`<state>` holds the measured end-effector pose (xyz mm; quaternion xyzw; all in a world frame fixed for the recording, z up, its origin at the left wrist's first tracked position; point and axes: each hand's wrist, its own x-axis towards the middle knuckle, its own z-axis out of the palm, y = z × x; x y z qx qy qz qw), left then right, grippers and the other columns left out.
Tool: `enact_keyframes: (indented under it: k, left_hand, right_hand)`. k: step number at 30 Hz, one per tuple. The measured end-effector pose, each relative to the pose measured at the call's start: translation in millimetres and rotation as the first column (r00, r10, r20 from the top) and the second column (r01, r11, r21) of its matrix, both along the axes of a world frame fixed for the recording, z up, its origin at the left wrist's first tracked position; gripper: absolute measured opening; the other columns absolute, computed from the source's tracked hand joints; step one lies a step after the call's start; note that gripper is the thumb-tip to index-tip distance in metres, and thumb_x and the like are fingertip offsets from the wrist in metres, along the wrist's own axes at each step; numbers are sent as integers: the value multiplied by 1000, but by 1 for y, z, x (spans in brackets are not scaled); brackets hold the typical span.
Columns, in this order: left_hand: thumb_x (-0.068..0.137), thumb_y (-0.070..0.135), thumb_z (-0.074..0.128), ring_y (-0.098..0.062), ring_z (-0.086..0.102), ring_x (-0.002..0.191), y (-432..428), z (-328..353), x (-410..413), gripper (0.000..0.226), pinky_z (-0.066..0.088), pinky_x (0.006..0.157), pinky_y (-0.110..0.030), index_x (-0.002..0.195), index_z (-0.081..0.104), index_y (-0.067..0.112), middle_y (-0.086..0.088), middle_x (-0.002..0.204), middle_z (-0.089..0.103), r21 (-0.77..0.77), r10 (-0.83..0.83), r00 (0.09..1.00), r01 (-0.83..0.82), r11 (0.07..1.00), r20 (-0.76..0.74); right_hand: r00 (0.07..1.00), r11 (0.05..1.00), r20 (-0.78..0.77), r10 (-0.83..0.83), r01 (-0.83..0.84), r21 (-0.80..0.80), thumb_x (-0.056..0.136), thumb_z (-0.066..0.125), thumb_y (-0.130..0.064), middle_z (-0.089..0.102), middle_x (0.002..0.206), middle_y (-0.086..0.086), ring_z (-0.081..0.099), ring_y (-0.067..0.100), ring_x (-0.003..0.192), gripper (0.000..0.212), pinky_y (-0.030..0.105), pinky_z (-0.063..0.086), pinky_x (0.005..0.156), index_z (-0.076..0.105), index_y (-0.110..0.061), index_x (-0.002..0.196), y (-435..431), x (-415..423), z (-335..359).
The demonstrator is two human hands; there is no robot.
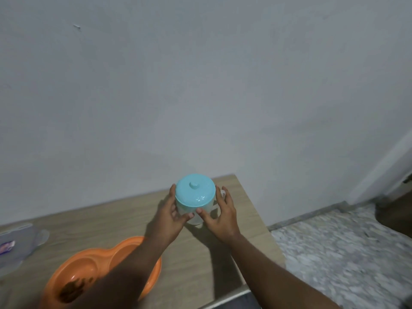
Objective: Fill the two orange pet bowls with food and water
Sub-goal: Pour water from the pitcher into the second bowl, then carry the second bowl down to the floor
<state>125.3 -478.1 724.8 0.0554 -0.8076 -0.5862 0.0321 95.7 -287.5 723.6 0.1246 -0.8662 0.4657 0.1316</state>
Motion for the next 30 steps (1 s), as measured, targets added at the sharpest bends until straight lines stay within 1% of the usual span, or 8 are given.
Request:
enact_keyframes:
  k: [4, 13, 16, 20, 22, 26, 28, 30]
  left_hand:
    - [64, 64, 81, 0, 52, 131, 2, 1, 1, 107, 47, 110, -44, 144, 10, 68, 9, 156, 41, -23, -20, 1000, 20, 1000, -8]
    - [60, 73, 78, -2, 54, 129, 1, -11, -4, 112, 47, 109, -47, 146, 7, 67, 9, 156, 42, -37, -3, 1000, 3, 999, -3]
    - [63, 68, 80, -6, 47, 137, -1, -12, -6, 115, 44, 112, -49, 149, 4, 62, 9, 156, 40, -30, -19, 1000, 18, 999, -7]
    - [60, 74, 75, -22, 27, 151, -16, -16, -1, 113, 36, 114, -60, 143, -3, 70, 12, 160, 35, -140, -1, 1000, 4, 990, 22]
    - [60, 72, 73, -27, 20, 153, -32, -12, 18, 112, 31, 117, -59, 143, -3, 70, 12, 160, 34, -154, 0, 1000, 4, 988, 27]
    - [59, 72, 71, -29, 25, 151, -74, -9, 58, 107, 32, 119, -51, 140, 1, 74, -3, 159, 36, -196, 44, 999, -38, 980, 28]
    - [58, 74, 69, -27, 31, 149, -96, -6, 79, 105, 33, 119, -48, 139, 2, 75, -10, 157, 39, -228, 74, 997, -64, 972, 36]
    - [62, 72, 71, -27, 33, 148, -118, 0, 105, 105, 34, 118, -47, 146, 9, 65, -12, 156, 40, -239, 91, 995, -78, 968, 43]
  right_hand:
    - [1000, 1000, 12, -7, 7, 18, 72, 66, -72, 22, 160, 2, 1, 6, 150, 99, -8, 10, 98, 26, -31, 152, -3, -1, -8]
    - [999, 999, 24, -32, 31, 25, 72, 66, -72, 25, 159, 3, 2, 9, 151, 97, -6, 10, 100, 26, -32, 152, -4, -3, -11]
    - [998, 1000, 51, -22, 21, 22, 73, 65, -72, 22, 161, 2, 0, 9, 151, 97, -3, 9, 100, 23, -35, 152, -3, -3, -10]
    - [995, 998, 82, -59, 59, 6, 72, 65, -71, 15, 163, 5, -1, 2, 146, 102, -11, 4, 96, 19, -29, 154, -3, 8, -8]
    - [994, 997, 77, -76, 76, 6, 73, 66, -69, 12, 164, 7, -1, 1, 144, 105, -4, 5, 104, 17, -25, 155, -10, 24, 0]
    - [995, 996, 44, -87, 88, -33, 78, 66, -62, 17, 162, 7, 4, 19, 151, 99, 32, 22, 117, 21, -19, 155, -32, 61, 7]
    - [994, 994, 56, -96, 99, -48, 79, 65, -61, 19, 161, 9, 8, 22, 151, 98, 37, 25, 117, 21, -16, 154, -47, 78, 6]
    - [991, 995, 109, -83, 89, -47, 78, 61, -67, 17, 162, 11, 7, 19, 150, 100, 38, 24, 118, 20, -19, 155, -68, 100, 5]
